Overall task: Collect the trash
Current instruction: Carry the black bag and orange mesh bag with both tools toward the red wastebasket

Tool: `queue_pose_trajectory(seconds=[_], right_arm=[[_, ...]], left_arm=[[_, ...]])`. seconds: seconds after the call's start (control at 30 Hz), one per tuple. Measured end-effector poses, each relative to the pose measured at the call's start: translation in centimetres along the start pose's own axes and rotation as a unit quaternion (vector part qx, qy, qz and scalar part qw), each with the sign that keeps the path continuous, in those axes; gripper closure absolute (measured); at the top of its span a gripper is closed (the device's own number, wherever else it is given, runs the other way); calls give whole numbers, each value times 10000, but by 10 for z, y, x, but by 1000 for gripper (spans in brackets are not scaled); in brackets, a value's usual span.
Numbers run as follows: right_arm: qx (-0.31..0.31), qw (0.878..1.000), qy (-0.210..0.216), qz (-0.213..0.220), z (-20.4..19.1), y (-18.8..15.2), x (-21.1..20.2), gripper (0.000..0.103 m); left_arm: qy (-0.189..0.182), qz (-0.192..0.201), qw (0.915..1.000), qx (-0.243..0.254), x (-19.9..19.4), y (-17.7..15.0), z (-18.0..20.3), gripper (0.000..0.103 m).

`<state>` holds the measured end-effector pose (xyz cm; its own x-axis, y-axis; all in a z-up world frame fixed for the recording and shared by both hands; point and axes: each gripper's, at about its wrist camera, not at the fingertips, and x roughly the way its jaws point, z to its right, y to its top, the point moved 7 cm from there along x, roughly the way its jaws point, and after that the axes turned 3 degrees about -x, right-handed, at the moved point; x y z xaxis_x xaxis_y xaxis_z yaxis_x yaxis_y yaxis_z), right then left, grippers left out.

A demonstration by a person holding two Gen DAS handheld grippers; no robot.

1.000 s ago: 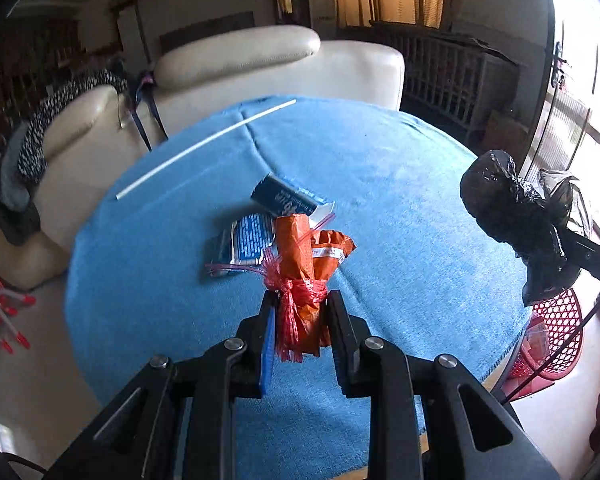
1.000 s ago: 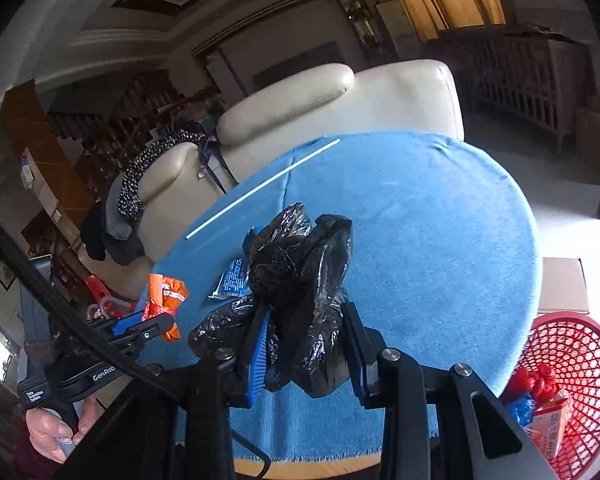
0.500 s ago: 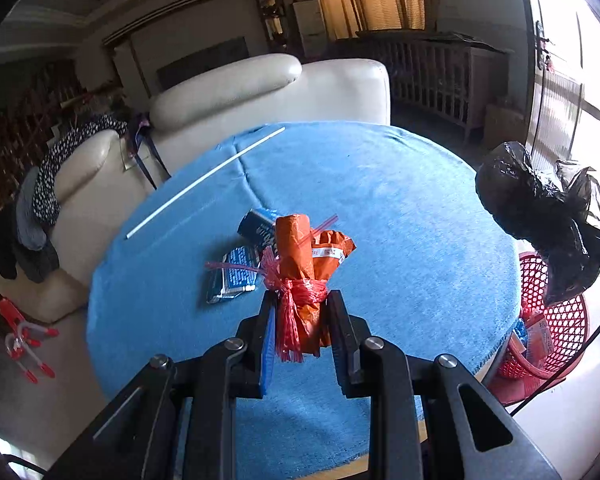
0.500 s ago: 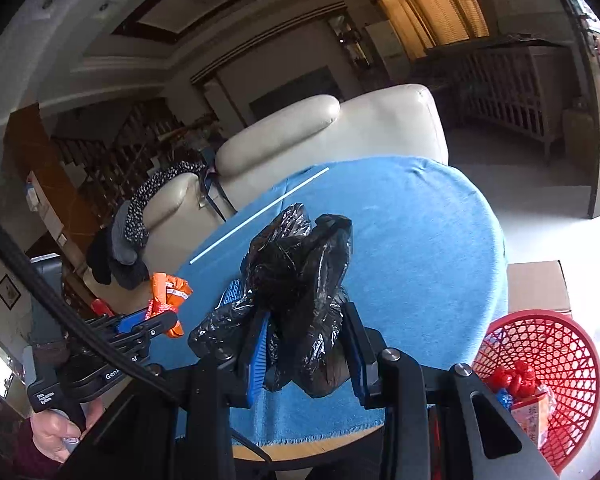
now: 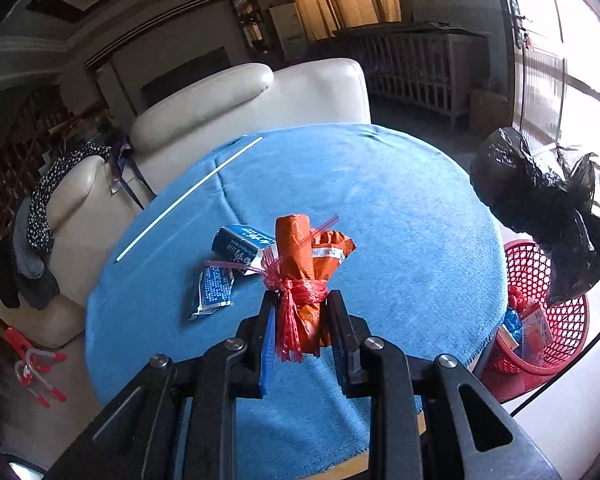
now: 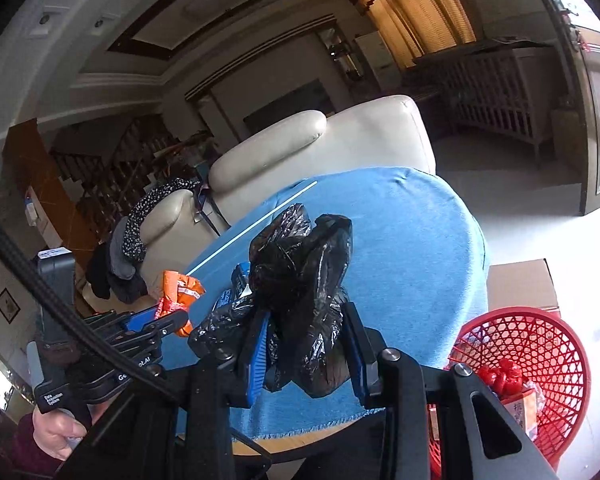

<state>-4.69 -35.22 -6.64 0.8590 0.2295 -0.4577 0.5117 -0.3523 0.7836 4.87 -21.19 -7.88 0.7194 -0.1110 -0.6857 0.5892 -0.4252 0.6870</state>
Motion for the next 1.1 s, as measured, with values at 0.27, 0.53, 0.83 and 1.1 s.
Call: queue_pose_trajectory(seconds=[0.27,0.53,0.83,1.1], right_arm=[[67,10000,-37,63,6,-1,-8,67],[74,9999,-47,82,6,-3,-11,67],[126,9999,-63,86,13,-4,-14,67],[115,9998,-54,123,11,-2,-17,67]], left_arm=[[13,23,10000,91,0,1,9,77],[14,59,9999,126,-3,1,11,77],[-13,59,9998,169,-2,0,13,77],[-25,78,9998,208,-2,1,15,77]])
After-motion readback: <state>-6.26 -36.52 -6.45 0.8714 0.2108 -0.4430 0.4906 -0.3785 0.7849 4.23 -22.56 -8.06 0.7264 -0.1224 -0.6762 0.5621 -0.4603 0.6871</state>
